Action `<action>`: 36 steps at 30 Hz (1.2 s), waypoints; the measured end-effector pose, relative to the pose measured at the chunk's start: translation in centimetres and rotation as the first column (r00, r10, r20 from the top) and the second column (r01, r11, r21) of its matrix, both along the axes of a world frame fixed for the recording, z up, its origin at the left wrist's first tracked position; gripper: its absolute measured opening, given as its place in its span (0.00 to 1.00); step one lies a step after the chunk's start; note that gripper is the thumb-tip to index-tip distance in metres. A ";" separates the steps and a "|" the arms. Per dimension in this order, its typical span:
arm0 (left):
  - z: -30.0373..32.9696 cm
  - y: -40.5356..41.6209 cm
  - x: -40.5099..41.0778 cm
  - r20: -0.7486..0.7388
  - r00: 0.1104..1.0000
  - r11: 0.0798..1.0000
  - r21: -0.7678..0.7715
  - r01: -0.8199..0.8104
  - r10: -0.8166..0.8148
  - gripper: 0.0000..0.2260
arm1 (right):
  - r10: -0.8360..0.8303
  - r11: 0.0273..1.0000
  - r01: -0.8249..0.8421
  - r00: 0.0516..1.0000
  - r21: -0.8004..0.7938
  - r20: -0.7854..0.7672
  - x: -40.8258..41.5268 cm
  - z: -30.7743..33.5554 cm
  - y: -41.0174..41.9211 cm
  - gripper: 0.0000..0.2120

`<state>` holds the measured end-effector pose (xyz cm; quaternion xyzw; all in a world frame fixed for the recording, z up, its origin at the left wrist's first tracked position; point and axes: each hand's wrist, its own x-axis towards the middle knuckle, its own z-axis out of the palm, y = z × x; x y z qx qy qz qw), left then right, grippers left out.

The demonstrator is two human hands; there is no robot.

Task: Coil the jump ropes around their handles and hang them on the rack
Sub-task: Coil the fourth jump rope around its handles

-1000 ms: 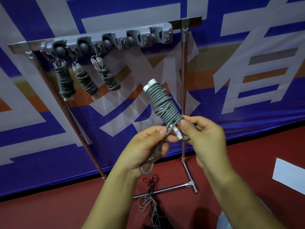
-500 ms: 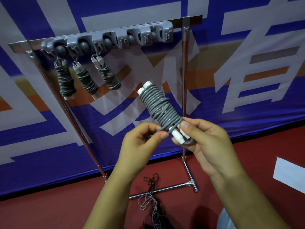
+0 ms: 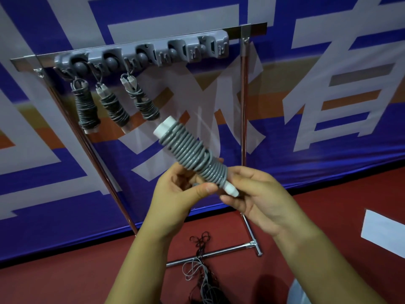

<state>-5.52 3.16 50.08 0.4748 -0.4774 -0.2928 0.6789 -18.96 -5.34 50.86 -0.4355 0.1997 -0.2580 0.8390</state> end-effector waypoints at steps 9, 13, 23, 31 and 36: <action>0.8 0.5 -1.0 0.017 0.992 0.987 0.098 -0.125 0.124 0.17 | -0.226 0.784 0.249 0.968 -0.569 0.112 -0.7 -1.8 1.2 0.08; 0.7 0.1 -1.8 -0.118 0.981 0.987 0.068 -0.147 0.155 0.24 | -0.220 0.739 0.198 0.974 -0.644 0.047 -0.5 -2.1 1.6 0.15; 0.3 0.6 -1.1 -0.221 0.964 0.987 0.035 0.160 -0.148 0.11 | -0.239 0.900 0.262 0.965 -0.347 0.110 -0.6 -1.2 1.7 0.09; 0.5 0.7 -0.8 -0.346 0.938 0.948 0.288 0.136 -0.030 0.05 | -0.354 0.883 0.377 0.926 -0.279 0.131 -0.6 -1.3 1.6 0.06; -0.1 0.6 -0.6 -0.311 0.950 0.917 0.380 0.120 0.005 0.09 | -0.355 0.872 0.381 0.924 -0.307 0.138 -0.9 -0.8 1.0 0.11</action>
